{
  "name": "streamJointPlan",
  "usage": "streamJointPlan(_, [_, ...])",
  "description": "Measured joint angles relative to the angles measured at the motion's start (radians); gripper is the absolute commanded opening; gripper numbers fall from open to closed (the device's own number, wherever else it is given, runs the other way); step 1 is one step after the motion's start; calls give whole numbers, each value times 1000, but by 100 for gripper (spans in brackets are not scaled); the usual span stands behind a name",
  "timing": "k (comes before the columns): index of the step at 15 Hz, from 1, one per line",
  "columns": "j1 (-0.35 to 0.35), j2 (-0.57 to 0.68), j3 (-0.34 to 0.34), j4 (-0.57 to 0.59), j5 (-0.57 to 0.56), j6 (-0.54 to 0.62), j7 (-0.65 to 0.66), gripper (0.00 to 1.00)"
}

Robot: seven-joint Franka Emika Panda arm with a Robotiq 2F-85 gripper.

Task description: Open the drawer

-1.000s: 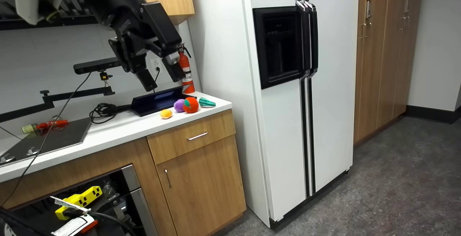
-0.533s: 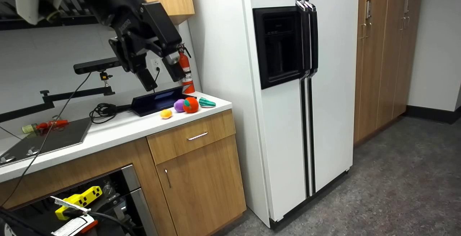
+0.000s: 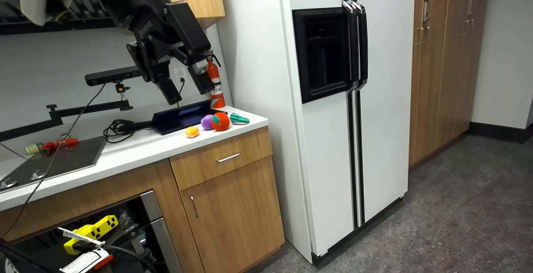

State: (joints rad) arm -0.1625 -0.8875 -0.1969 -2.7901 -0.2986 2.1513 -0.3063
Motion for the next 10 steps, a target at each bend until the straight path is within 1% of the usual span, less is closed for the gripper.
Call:
streamJointPlan(6, [6, 4, -1, 12, 26, -69, 0, 100])
streamJointPlan(10, [6, 8, -1, 13, 27, -72, 0, 100])
